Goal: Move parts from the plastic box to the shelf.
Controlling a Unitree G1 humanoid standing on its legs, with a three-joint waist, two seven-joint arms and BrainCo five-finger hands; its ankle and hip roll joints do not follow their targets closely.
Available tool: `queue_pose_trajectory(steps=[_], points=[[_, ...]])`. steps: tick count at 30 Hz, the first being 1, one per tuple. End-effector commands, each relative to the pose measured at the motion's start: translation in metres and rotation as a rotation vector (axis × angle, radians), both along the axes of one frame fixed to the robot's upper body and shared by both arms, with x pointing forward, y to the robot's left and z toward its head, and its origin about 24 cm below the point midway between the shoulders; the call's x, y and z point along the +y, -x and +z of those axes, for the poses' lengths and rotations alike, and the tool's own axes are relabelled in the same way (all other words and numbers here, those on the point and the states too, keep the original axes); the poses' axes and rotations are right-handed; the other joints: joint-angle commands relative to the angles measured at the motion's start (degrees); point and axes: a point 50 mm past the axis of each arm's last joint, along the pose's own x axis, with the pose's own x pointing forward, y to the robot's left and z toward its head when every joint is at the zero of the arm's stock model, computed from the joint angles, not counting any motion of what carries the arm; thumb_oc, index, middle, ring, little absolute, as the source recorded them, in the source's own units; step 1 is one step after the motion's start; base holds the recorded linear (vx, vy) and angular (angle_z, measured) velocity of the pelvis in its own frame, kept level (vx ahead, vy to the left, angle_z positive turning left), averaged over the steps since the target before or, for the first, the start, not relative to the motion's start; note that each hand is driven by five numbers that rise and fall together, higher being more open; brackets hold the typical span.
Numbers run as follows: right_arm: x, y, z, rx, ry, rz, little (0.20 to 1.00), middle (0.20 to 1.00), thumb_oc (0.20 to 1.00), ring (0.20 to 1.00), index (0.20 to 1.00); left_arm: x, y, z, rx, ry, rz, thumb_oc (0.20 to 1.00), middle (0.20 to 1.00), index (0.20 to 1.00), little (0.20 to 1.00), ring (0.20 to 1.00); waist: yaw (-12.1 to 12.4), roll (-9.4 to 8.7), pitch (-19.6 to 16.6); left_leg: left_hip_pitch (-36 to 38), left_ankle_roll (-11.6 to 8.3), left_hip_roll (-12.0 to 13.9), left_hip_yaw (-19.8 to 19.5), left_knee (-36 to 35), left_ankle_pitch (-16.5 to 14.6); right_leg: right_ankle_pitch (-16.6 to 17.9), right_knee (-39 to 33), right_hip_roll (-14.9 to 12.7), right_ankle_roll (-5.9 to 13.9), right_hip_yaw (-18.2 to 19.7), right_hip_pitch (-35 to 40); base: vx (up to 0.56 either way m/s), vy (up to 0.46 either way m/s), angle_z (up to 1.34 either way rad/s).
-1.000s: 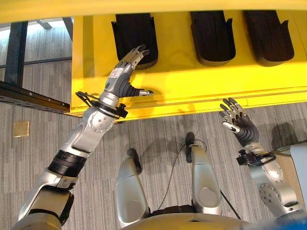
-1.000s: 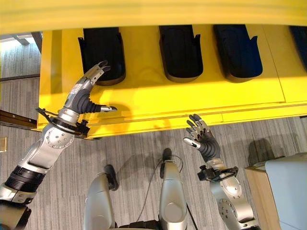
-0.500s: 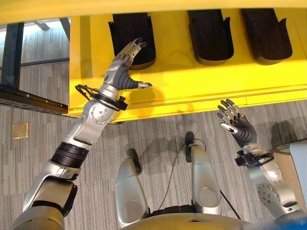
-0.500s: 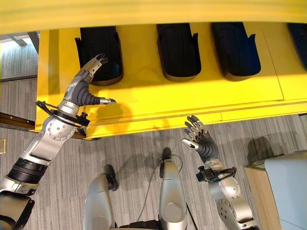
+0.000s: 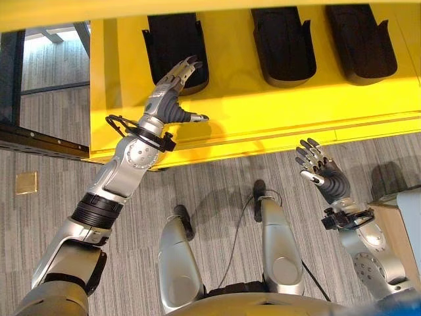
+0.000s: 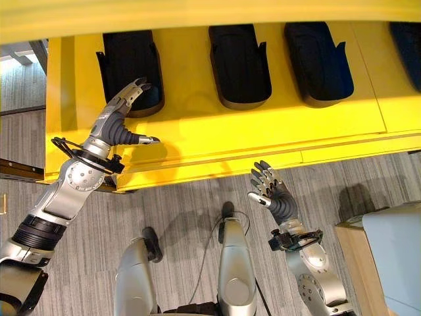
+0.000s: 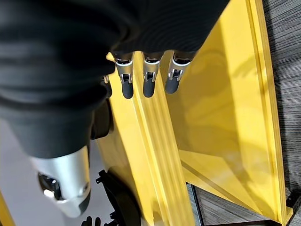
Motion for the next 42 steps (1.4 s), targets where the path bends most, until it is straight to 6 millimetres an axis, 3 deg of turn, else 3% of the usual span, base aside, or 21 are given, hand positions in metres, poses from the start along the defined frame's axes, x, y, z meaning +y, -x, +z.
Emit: queue_pose_trajectory(steps=[1,14,42], points=[[-0.006,0.006,0.008,-0.046,-0.043,-0.008,1.000,1.000,1.000,1.000,1.000,0.001,-0.004,0.005,-0.001,-0.032,-0.001,1.000,1.000,1.000,1.000,1.000,0.08,-0.24,-2.85,-2.70,-2.36,2.79,-3.63,-3.57,6.62,-1.35,2.44,-4.27,1.94,2.74,4.40,0.00,0.000,0.00],[-0.007,0.010,0.001,-0.006,-0.050,-0.007,1.000,1.000,1.000,1.000,1.000,0.017,-0.001,0.004,0.039,-0.072,0.045,1.000,1.000,1.000,1.000,1.000,0.26,-0.03,-2.78,-3.01,-2.28,2.66,-3.74,-3.27,6.35,-1.73,2.94,-4.23,1.77,2.79,4.20,0.00,0.000,0.00],[-0.006,0.013,-0.007,0.034,-0.066,0.006,1.000,1.000,1.000,1.000,1.000,0.032,0.008,0.007,0.093,-0.164,0.066,1.000,1.000,1.000,1.000,1.000,0.50,0.35,-2.37,-2.96,-2.21,2.49,-3.68,-2.95,6.22,-1.84,3.65,-4.10,1.71,3.13,3.92,0.00,0.000,0.00]])
